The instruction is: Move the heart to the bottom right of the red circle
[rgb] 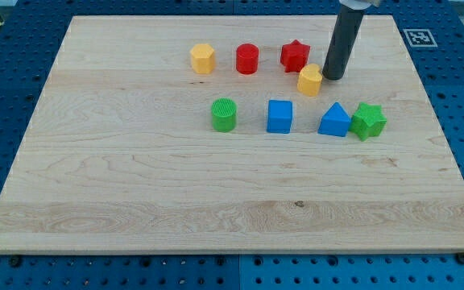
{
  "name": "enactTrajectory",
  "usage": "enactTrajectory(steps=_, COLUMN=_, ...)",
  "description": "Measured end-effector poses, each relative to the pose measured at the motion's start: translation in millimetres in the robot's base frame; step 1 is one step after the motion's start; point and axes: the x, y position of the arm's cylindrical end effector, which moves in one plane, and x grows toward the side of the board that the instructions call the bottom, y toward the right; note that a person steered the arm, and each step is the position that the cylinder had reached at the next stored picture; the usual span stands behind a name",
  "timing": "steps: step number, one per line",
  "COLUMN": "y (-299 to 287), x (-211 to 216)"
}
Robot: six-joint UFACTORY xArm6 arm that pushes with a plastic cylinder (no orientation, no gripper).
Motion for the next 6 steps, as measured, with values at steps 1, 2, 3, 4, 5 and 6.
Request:
enactTrajectory(steps=1, y=-14.3, x=5.3)
enactTrajectory(steps=2, y=-31.6, x=12.4)
enactTrajectory(steps=3, y=-50.2, x=15.5)
enactTrajectory(steps=4, y=-64.7, x=15.5)
enactTrajectory(steps=5, y=-80.9, x=15.5)
enactTrajectory(steps=6, y=-67.0, x=15.5)
